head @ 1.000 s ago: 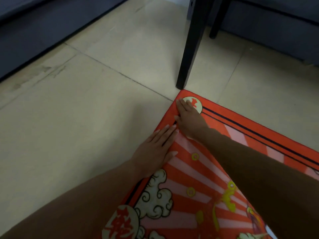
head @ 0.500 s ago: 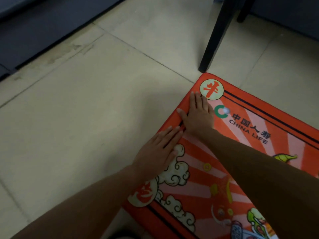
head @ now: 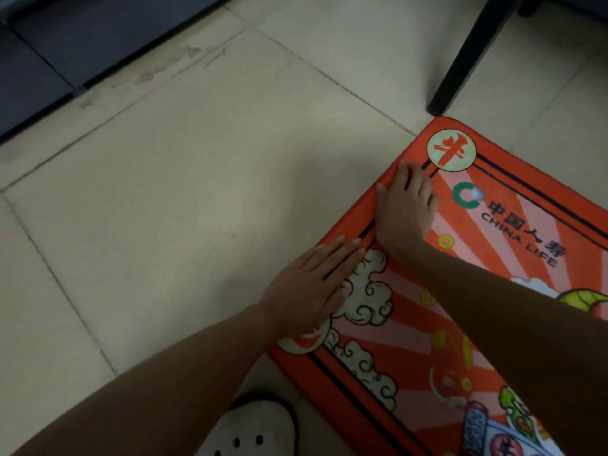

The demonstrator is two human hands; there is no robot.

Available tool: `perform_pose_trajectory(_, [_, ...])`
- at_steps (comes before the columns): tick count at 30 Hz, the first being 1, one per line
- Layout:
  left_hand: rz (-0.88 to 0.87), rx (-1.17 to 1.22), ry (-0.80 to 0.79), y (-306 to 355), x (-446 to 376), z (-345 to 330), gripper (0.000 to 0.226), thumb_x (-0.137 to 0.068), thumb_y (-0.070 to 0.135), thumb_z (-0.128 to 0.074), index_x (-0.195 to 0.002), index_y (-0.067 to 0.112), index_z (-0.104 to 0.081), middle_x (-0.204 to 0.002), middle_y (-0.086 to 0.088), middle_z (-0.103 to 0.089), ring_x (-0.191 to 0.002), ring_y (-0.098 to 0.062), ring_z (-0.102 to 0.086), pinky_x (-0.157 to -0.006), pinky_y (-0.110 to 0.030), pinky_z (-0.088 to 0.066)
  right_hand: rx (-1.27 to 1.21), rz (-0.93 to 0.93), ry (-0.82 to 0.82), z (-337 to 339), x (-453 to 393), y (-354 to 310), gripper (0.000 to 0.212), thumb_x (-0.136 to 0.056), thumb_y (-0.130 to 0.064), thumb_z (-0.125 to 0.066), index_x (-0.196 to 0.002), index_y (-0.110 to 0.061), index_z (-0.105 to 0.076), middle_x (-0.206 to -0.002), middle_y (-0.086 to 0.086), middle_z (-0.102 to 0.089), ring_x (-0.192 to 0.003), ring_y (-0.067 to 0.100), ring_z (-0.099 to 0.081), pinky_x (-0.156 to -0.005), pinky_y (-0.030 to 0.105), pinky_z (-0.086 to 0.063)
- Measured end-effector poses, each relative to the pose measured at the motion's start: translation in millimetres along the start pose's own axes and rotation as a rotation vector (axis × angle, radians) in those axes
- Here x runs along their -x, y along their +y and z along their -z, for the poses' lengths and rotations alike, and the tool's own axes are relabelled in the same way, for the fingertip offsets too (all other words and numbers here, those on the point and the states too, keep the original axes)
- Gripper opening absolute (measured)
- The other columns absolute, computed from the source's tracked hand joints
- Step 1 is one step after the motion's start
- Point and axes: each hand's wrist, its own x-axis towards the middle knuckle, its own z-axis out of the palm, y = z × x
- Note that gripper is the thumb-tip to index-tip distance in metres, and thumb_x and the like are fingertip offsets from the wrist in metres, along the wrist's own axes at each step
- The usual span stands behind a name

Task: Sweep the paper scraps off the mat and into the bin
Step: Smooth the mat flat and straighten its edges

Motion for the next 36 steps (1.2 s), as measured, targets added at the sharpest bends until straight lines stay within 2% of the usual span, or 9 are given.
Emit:
perform_pose_trajectory(2, [0.006,0.002,-0.009,0,-2,2,0.058,-0.106,0.039,-0.028,-0.157,0.017,-0.013,-0.165,-0.001,-0.011,-0.152,-0.016,-0.001,-0.123,-0.036,-0.010,-0.006,0.022,-0.033,-10,16,-5,0.073,-0.102,-0.053,-0.022,-0.157,-0.009,-0.005,-0.164,0.011,-0.007,-0.152,0.028,-0.005,-0.122,0.043,-0.003])
perform_pose_trajectory(4, [0.008,0.004,-0.013,1,-2,3,0.057,-0.106,0.039,-0.028,-0.157,0.017,-0.016,-0.164,-0.002,-0.017,-0.152,-0.017,-0.004,-0.123,-0.036,-0.012,0.006,0.052,-0.044,-16,27,-7,0.078,-0.100,-0.059,-0.016,-0.157,-0.010,0.004,-0.165,0.008,0.004,-0.152,0.026,0.006,-0.122,0.042,0.004])
perform_pose_trajectory(7, [0.044,0.004,-0.006,6,6,2,0.056,-0.106,0.041,-0.025,-0.156,0.018,-0.019,-0.163,-0.004,-0.019,-0.152,-0.019,-0.007,-0.122,-0.037,-0.012,0.019,0.050,-0.058,-16,26,-5,0.079,-0.099,-0.060,-0.014,-0.156,-0.009,0.006,-0.165,0.009,0.006,-0.152,0.027,0.007,-0.124,0.044,0.001])
perform_pose_trajectory(13, [0.012,-0.013,-0.049,6,40,4,0.058,-0.105,0.041,-0.024,-0.157,0.017,-0.013,-0.165,-0.004,-0.008,-0.152,-0.018,-0.004,-0.122,-0.041,-0.017,0.061,0.068,-0.080,-18,26,-7,0.072,-0.103,-0.053,-0.015,-0.157,-0.010,0.004,-0.165,0.009,0.008,-0.152,0.030,0.007,-0.123,0.047,0.001])
perform_pose_trajectory(17, [0.015,-0.011,-0.066,5,41,5,0.059,-0.105,0.042,-0.024,-0.157,0.018,-0.012,-0.165,-0.003,-0.006,-0.152,-0.019,-0.001,-0.122,-0.040,-0.014,0.033,0.080,-0.070,-18,28,-7,0.071,-0.103,-0.051,-0.014,-0.157,-0.008,0.004,-0.165,0.009,0.007,-0.152,0.024,0.006,-0.124,0.044,-0.001])
perform_pose_trajectory(22, [0.023,-0.008,-0.085,3,39,5,0.059,-0.105,0.044,-0.024,-0.157,0.019,-0.013,-0.165,-0.003,-0.007,-0.152,-0.020,-0.002,-0.122,-0.040,-0.015,-0.005,0.167,-0.088,-20,53,-2,0.081,-0.099,-0.061,-0.020,-0.156,-0.011,0.008,-0.164,0.005,0.014,-0.151,0.020,0.013,-0.121,0.040,0.009])
perform_pose_trajectory(29, [0.024,-0.017,-0.078,5,38,7,0.060,-0.104,0.043,-0.025,-0.157,0.018,-0.013,-0.165,-0.004,-0.010,-0.152,-0.021,-0.005,-0.121,-0.039,-0.013,-0.010,0.187,-0.075,-22,63,-11,0.071,-0.103,-0.049,-0.017,-0.156,-0.008,0.007,-0.164,0.008,0.011,-0.152,0.021,0.012,-0.123,0.042,0.005])
perform_pose_trajectory(33, [0.026,-0.017,-0.098,5,39,8,0.060,-0.104,0.043,-0.023,-0.157,0.018,-0.010,-0.165,-0.005,-0.009,-0.152,-0.021,-0.004,-0.121,-0.041,-0.014,-0.011,0.236,-0.075,-24,69,-6,0.079,-0.099,-0.058,-0.018,-0.156,-0.009,0.006,-0.164,0.008,0.012,-0.152,0.021,0.013,-0.123,0.041,0.007])
perform_pose_trajectory(36, [0.014,-0.024,-0.100,5,38,9,0.060,-0.104,0.042,-0.021,-0.157,0.017,-0.010,-0.165,-0.007,-0.008,-0.152,-0.022,-0.004,-0.121,-0.042,-0.015,0.015,0.215,-0.099,-21,67,-10,0.075,-0.102,-0.053,-0.017,-0.156,-0.007,0.007,-0.164,0.009,0.012,-0.151,0.023,0.014,-0.123,0.042,0.008])
